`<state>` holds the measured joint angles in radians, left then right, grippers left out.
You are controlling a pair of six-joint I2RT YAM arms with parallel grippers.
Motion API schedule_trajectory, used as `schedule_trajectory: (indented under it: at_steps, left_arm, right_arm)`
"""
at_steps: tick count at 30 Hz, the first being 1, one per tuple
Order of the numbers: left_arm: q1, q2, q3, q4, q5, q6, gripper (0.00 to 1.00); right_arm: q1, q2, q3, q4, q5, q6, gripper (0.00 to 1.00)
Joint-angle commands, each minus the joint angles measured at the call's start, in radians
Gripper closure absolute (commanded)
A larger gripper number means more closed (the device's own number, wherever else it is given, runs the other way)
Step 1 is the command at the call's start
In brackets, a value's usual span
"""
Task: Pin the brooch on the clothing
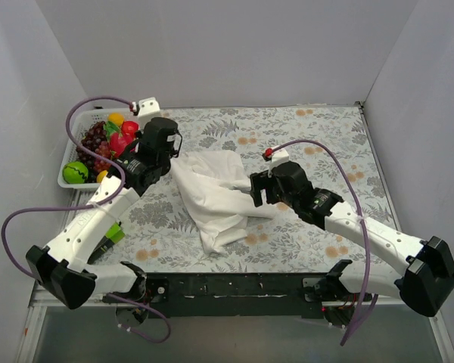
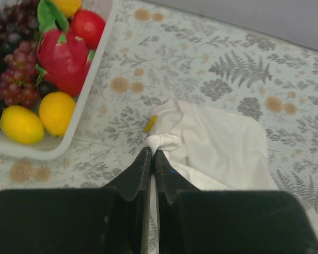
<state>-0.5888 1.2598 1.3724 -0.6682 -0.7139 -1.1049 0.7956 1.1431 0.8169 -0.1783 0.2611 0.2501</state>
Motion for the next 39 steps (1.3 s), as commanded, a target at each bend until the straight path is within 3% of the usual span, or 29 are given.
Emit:
schedule_trajectory:
  at_steps: [1,8,15,24,39]
  left_arm:
    - [0.066,-0.097,-0.108,-0.067,0.057,-0.116,1.00]
    - [0.139,-0.134,-0.200,-0.070,0.090,-0.116,1.00]
    - [0.161,-0.155,-0.249,-0.024,0.136,-0.095,1.00]
    - [0.165,-0.151,-0.262,-0.005,0.194,-0.087,1.00]
    - [0.165,-0.154,-0.256,0.001,0.241,-0.085,1.00]
  right_arm:
    - [-0.055,0.046,-0.035,0.036,-0.049,-0.002,0.10]
    - [-0.075,0.133,-0.062,0.022,-0.088,0.028,0.11]
    - [-0.199,0.047,-0.200,0.131,-0.253,0.130,0.12]
    - [-0.366,0.052,-0.324,0.296,-0.531,0.186,0.17]
    - [-0.461,0.207,-0.331,0.441,-0.660,0.233,0.30]
